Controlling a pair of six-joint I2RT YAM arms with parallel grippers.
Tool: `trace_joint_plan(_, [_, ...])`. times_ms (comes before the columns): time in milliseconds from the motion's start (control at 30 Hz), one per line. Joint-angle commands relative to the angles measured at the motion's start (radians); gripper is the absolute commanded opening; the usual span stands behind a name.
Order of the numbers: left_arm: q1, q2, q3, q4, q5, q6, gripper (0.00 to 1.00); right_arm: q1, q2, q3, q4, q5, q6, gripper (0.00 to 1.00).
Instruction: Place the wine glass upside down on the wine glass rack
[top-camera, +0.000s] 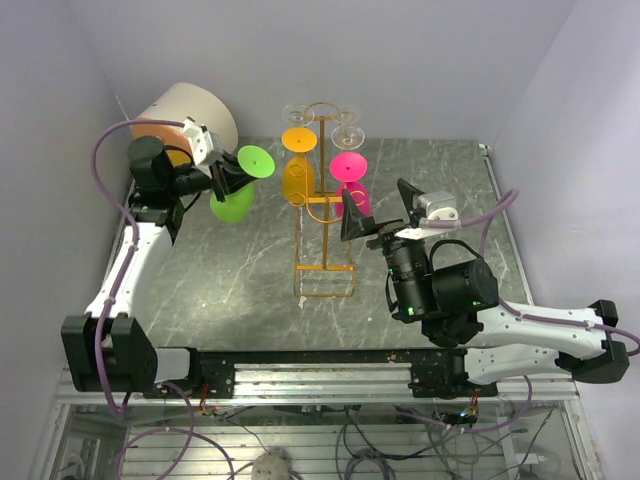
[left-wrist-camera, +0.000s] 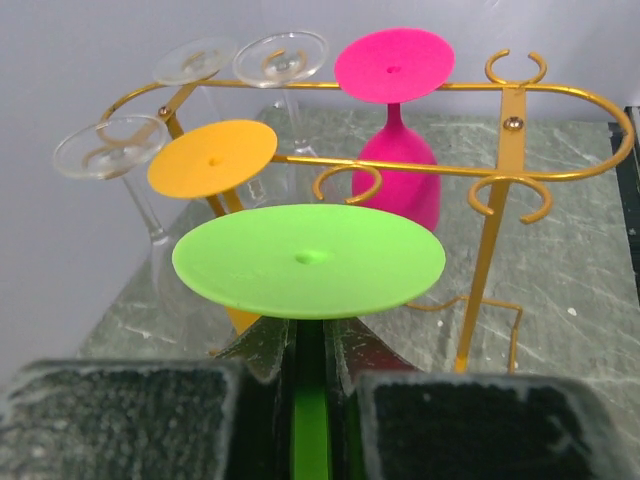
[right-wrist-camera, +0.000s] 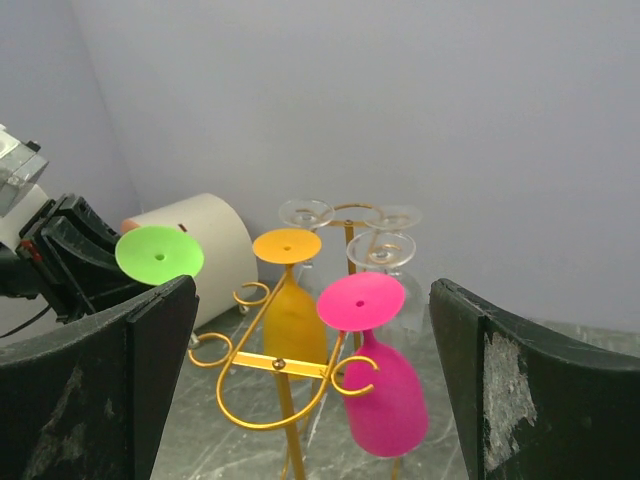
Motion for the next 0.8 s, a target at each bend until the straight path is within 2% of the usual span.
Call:
trace_joint_plan(0, [-0.01, 0.104, -0.052, 0.495, 0.111, -0.313, 0.07, 0.001, -0.026, -0.031, 0.049, 0.063, 0.005, 1.0])
trace_joint_plan(67, [-0.024, 0.129, -0.033, 0.522, 0.128, -0.361, 0.07, 0.001, -0.032, -0.037, 0.059, 0.069, -0.002, 1.0])
trace_joint_plan(400, [-0.099, 0.191, -0.009, 0.576, 0.095, -0.411, 0.07, 0.001, -0.07, -0.045, 0.028, 0.091, 0.017, 1.0])
trace_joint_plan(767, [-0.129, 0.249, 0.02, 0.581, 0.093, -0.371, 0.07, 0.001, -0.099, -0.087, 0.02, 0.118, 0.02, 1.0])
